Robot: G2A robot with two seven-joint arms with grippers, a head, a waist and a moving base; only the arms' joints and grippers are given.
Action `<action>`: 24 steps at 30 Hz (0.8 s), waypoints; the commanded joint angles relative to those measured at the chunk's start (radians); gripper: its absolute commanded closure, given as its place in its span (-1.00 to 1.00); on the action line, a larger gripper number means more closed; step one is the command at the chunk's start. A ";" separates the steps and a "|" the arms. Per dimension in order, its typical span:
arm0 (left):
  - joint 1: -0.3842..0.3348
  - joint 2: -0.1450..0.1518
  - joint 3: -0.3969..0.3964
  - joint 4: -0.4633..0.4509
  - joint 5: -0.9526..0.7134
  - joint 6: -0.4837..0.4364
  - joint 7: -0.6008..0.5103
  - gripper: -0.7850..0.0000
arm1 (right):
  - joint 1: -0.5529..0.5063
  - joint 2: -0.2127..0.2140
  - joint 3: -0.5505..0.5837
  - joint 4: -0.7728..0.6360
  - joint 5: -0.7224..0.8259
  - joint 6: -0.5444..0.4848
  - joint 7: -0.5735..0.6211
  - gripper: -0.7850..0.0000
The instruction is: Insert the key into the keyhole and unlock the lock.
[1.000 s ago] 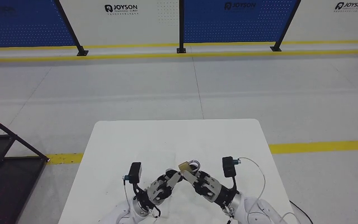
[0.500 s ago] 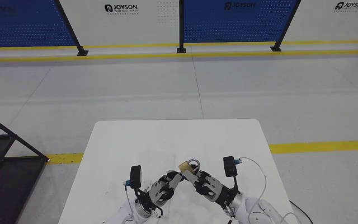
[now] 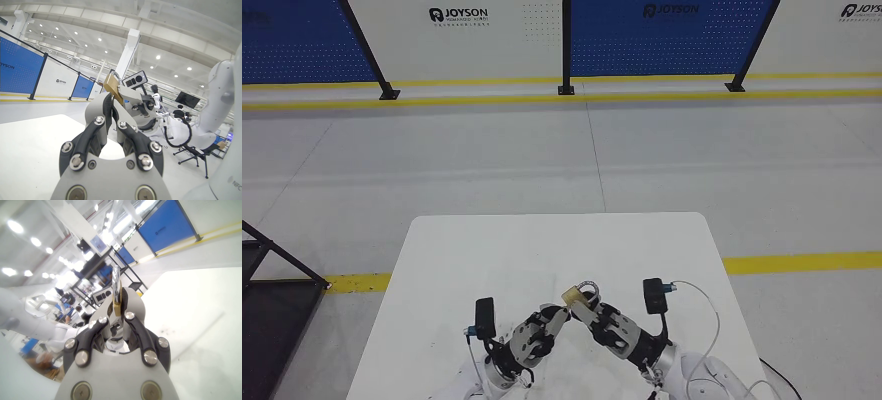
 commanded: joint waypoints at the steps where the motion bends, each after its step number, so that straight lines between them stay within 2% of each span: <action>1: -0.001 -0.002 0.003 0.000 0.004 0.004 0.005 1.00 | 0.000 0.000 -0.001 -0.001 -0.004 0.002 0.000 1.00; 8: -0.002 -0.006 0.003 -0.005 0.032 0.047 0.025 1.00 | 0.001 0.000 -0.003 -0.001 -0.005 0.003 0.000 1.00; 24: -0.007 -0.018 0.020 0.011 0.206 0.221 0.152 1.00 | -0.002 0.001 -0.002 -0.003 -0.007 0.006 -0.009 1.00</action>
